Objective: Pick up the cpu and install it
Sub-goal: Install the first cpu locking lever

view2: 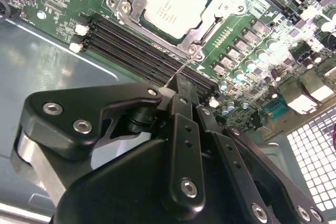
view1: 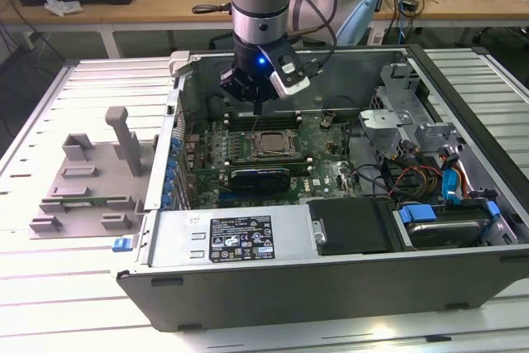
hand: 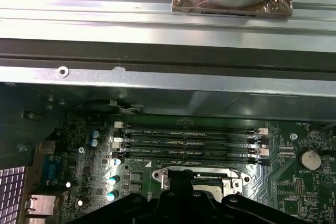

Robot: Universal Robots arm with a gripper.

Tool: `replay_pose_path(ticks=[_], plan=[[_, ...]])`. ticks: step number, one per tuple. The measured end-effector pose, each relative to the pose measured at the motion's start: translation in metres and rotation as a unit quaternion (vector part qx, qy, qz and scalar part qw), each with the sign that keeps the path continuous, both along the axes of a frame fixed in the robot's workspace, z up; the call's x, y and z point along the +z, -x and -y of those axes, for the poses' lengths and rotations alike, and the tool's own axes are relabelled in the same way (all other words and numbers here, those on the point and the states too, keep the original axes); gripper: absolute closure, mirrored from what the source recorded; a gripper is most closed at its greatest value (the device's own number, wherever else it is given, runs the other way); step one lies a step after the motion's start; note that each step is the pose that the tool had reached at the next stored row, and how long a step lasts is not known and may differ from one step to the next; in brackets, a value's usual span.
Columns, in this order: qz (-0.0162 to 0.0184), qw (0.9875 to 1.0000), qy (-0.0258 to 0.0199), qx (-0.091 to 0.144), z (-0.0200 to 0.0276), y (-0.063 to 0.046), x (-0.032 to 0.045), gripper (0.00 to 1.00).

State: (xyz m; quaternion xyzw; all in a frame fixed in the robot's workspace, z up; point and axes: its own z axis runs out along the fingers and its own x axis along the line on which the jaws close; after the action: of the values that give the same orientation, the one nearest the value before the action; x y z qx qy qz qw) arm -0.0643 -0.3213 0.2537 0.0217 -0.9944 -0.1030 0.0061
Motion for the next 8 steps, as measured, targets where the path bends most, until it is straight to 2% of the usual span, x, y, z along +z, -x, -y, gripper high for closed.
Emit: replay_pose_path(ticks=[3,8], plan=[[-0.0003,1.0,-0.0006,0.0,0.0005,-0.002,-0.0012,0.89],[-0.003,1.0,-0.0026,0.0,0.0029,-0.011,-0.005,0.89]])
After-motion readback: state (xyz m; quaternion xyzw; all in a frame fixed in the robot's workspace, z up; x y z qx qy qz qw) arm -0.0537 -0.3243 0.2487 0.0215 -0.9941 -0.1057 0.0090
